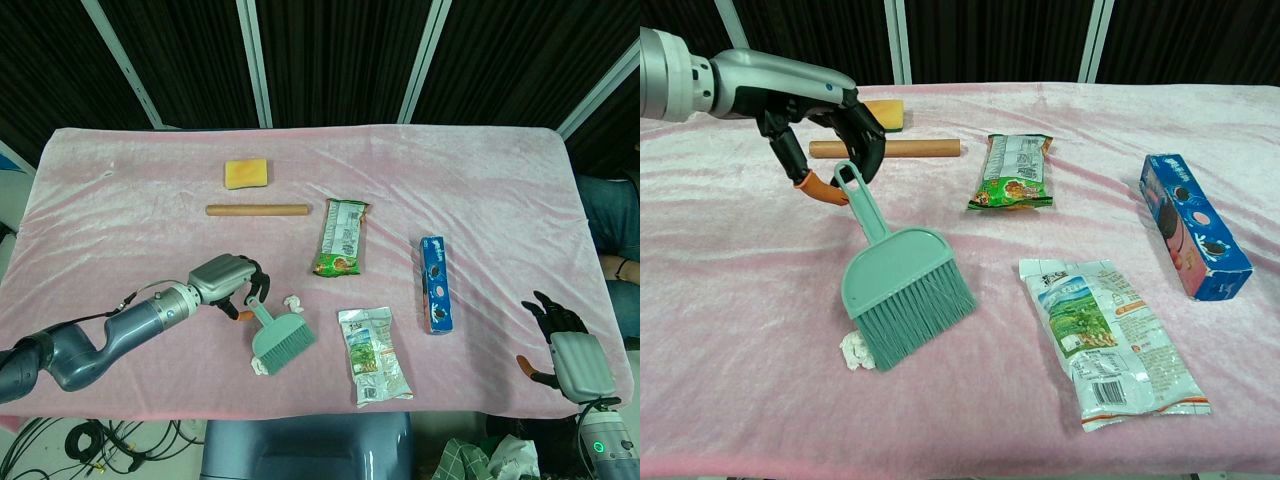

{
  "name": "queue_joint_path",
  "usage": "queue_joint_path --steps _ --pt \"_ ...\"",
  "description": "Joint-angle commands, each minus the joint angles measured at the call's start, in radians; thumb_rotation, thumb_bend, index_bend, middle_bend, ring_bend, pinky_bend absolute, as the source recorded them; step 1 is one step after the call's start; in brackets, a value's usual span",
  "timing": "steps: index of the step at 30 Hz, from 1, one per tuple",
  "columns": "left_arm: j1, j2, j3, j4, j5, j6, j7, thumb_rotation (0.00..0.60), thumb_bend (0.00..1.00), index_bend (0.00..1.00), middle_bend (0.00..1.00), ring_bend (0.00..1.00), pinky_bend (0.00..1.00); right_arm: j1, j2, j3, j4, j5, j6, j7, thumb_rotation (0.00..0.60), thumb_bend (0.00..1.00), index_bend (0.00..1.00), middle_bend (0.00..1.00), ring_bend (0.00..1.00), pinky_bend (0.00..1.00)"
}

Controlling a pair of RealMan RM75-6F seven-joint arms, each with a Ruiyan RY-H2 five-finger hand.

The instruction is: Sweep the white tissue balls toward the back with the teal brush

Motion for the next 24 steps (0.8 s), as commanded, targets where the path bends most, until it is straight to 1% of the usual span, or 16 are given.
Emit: queue_joint_path --steps 1,6,9,12,18,24 --pt "0.013 0.018 -0.009 0.009 -0.021 0.012 -0.005 0.600 0.35 0.63 0.63 0.25 0.24 0.000 0.000 0.000 0.000 0.000 -0.001 -0.001 0.600 0.20 0.17 0.05 0.11 0.16" --pt "0.031 0.025 -0.032 0.057 -0.064 0.036 0.002 0.600 0.35 0.63 0.64 0.25 0.24 0.000 -0.002 0.000 0.000 0.000 0.000 -0.004 0.600 0.20 0.17 0.05 0.11 0.16" --pt "0.043 0.017 -0.055 0.102 -0.102 0.060 0.010 0.600 0.35 0.63 0.64 0.25 0.24 0.000 -0.002 0.000 0.000 0.002 -0.002 -0.005 0.600 0.20 0.17 0.05 0.11 0.16" --pt "0.050 0.014 -0.063 0.108 -0.110 0.074 0.025 0.600 0.35 0.63 0.64 0.25 0.24 0.001 -0.002 0.000 0.000 0.004 -0.003 -0.005 0.600 0.20 0.17 0.05 0.11 0.16" --pt "0.074 0.013 -0.086 0.065 -0.088 0.133 0.012 0.600 0.35 0.63 0.64 0.25 0.24 0.001 -0.002 0.000 -0.001 0.005 -0.004 -0.005 0.600 0.20 0.17 0.05 0.11 0.16" --pt "0.103 0.021 -0.108 -0.004 -0.008 0.212 -0.094 0.600 0.35 0.64 0.64 0.26 0.25 0.001 -0.002 0.000 -0.001 0.006 -0.004 -0.005 0.600 0.20 0.17 0.05 0.11 0.16"
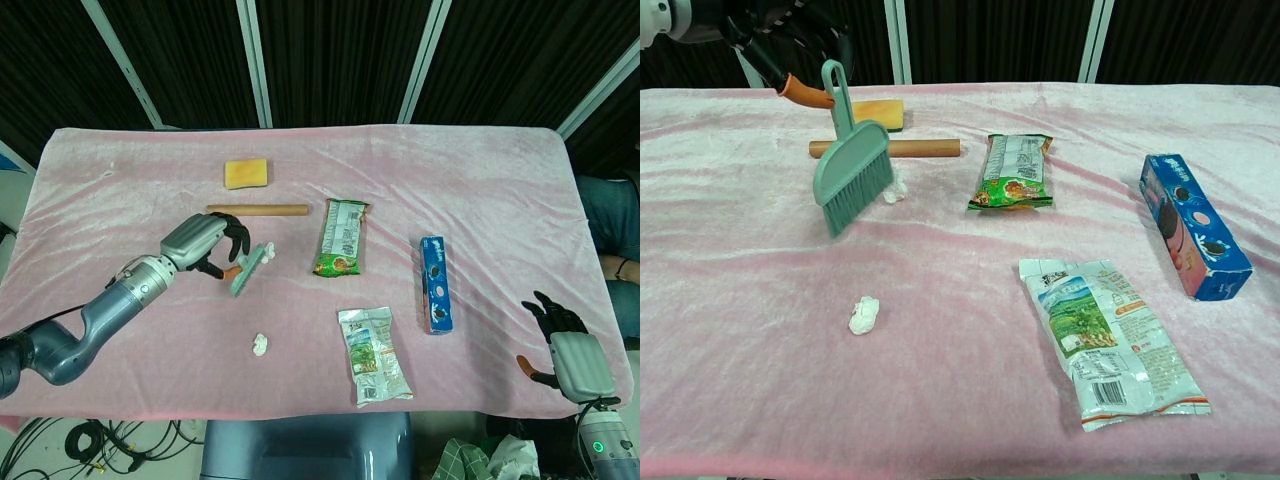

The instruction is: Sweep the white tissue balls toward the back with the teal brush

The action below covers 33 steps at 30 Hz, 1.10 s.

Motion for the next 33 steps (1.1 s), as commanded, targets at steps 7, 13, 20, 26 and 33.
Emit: queue_joint_path --steps 7,13,20,26,33 --pt "0.025 0.059 -0.015 -0.112 0.147 0.089 -0.147 0.600 0.35 0.65 0.65 0.26 0.25 0.000 0.000 0.000 0.000 0.000 -0.001 0.001 0.600 0.20 0.17 0.05 0.11 0.16" --pt "-0.006 0.124 0.028 -0.202 0.244 0.027 -0.255 0.600 0.35 0.65 0.65 0.26 0.24 0.000 0.000 0.000 0.000 0.000 -0.001 0.000 0.600 0.20 0.17 0.05 0.11 0.16" --pt "-0.051 0.166 0.079 -0.259 0.367 0.013 -0.378 0.600 0.35 0.65 0.66 0.26 0.25 0.000 0.000 0.000 -0.001 0.000 0.000 0.001 0.600 0.20 0.17 0.05 0.11 0.16" --pt "-0.076 0.161 0.109 -0.248 0.401 -0.003 -0.396 0.600 0.35 0.65 0.66 0.26 0.25 0.000 0.001 0.000 -0.001 -0.001 0.000 0.003 0.600 0.20 0.17 0.05 0.11 0.16" --pt "-0.096 0.118 0.140 -0.216 0.398 -0.037 -0.378 0.600 0.35 0.65 0.66 0.26 0.25 0.000 0.002 0.001 -0.002 0.002 -0.001 0.006 0.600 0.20 0.17 0.05 0.11 0.16"
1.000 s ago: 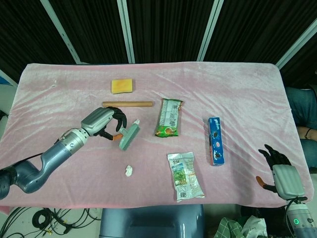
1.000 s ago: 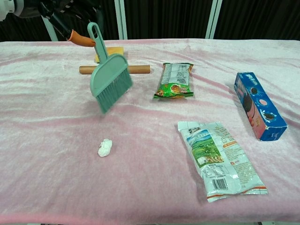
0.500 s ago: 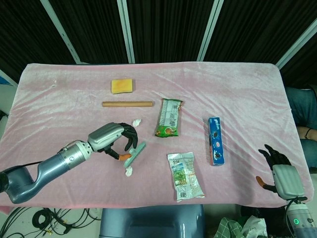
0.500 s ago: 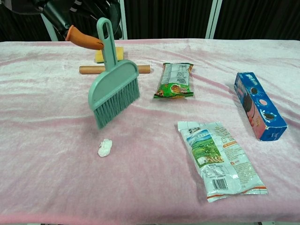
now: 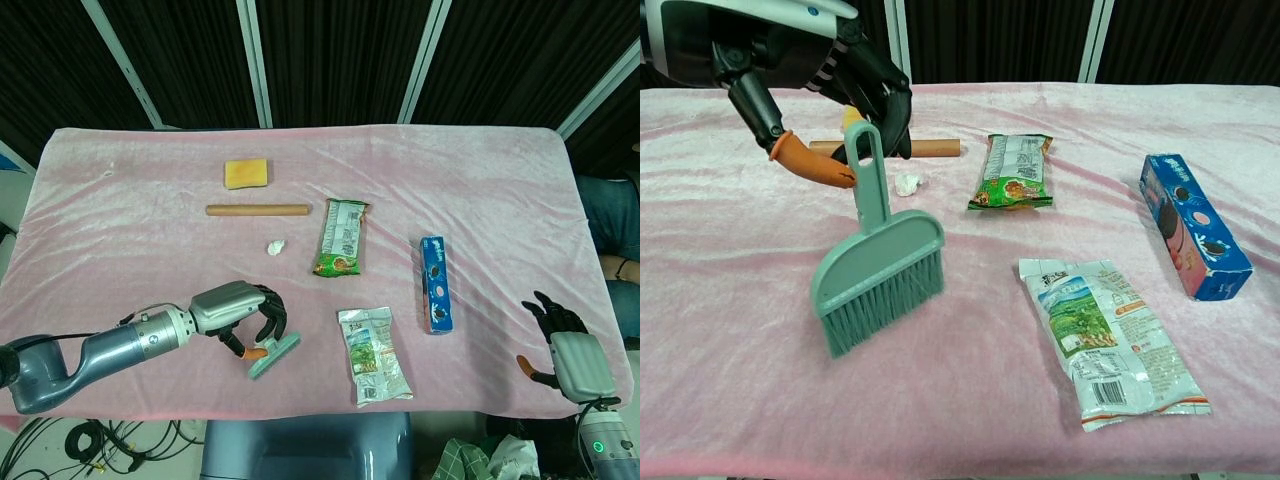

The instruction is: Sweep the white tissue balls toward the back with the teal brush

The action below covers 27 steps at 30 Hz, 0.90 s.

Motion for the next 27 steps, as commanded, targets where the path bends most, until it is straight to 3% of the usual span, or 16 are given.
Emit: queue_joint_path --steps 1,7,15,27 --pt "-0.009 -0.025 0.017 0.017 -0.006 -0.021 0.003 0.600 0.35 0.65 0.66 0.26 0.25 0.000 0.000 0.000 0.000 0.000 0.000 0.000 0.600 0.20 0.17 0.05 0.11 0.16" --pt "-0.022 -0.075 0.053 0.056 -0.017 -0.043 -0.046 0.600 0.35 0.65 0.66 0.26 0.25 0.000 0.001 0.001 0.000 0.000 0.000 0.001 0.600 0.20 0.17 0.05 0.11 0.16" --pt "-0.069 -0.087 0.121 0.069 0.050 -0.041 -0.163 0.600 0.35 0.65 0.66 0.26 0.25 0.001 0.001 0.001 -0.002 0.003 -0.002 0.000 0.600 0.20 0.18 0.05 0.11 0.16" --pt "-0.089 -0.074 0.166 0.124 0.017 -0.052 -0.156 0.600 0.35 0.66 0.66 0.26 0.25 0.001 0.001 0.004 -0.002 0.008 -0.002 0.000 0.600 0.20 0.17 0.05 0.11 0.16"
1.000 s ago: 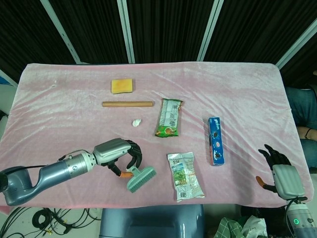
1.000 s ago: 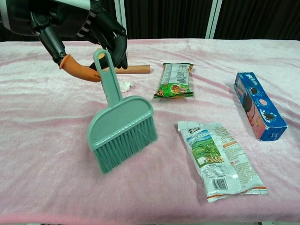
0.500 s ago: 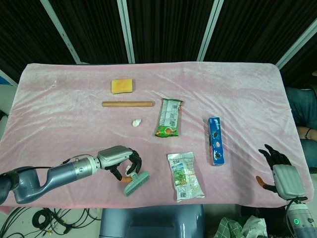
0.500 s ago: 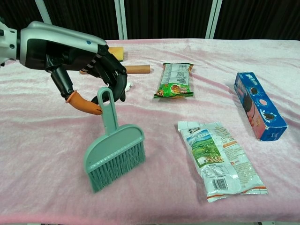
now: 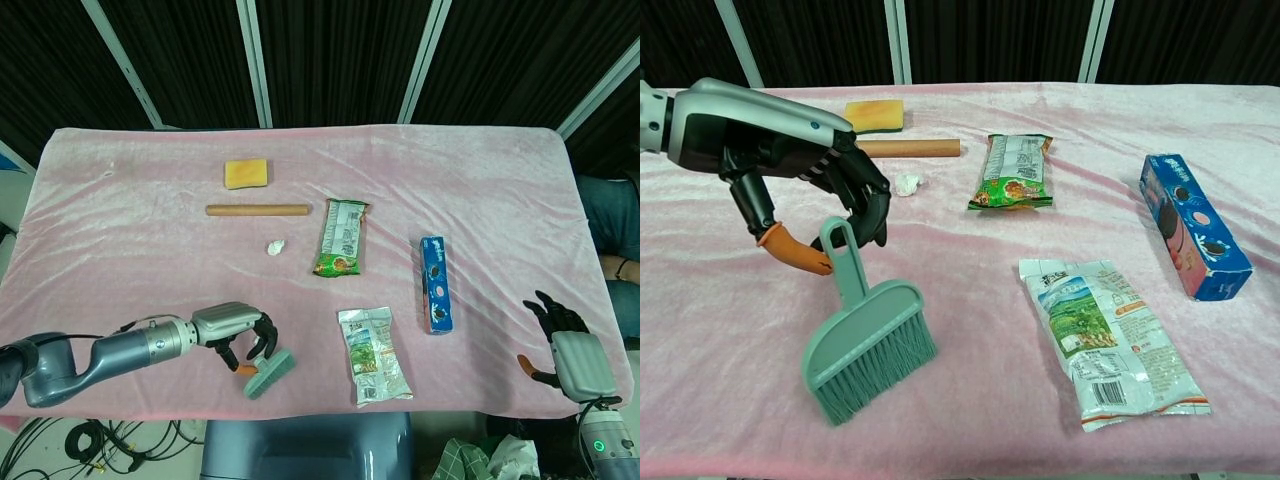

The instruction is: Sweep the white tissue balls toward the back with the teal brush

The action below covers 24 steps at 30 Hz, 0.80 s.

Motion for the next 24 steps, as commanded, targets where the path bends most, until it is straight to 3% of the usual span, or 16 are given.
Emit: queue_joint_path --steps 1,11,24 --pt "-0.007 -0.003 0.005 0.028 -0.018 -0.010 -0.004 0.600 0.35 0.66 0.66 0.26 0.25 0.000 0.000 0.001 0.000 0.000 0.002 -0.001 0.600 0.20 0.17 0.05 0.11 0.16" --pt "-0.008 -0.068 -0.021 0.167 -0.126 -0.066 0.015 0.600 0.35 0.66 0.66 0.26 0.25 -0.001 -0.003 0.000 0.003 -0.005 0.006 -0.006 0.600 0.20 0.17 0.05 0.11 0.16" --pt "-0.061 -0.097 -0.013 0.264 -0.136 -0.149 -0.033 0.600 0.36 0.66 0.66 0.26 0.25 -0.003 -0.006 0.003 0.009 -0.009 0.017 -0.010 0.600 0.20 0.17 0.05 0.11 0.16"
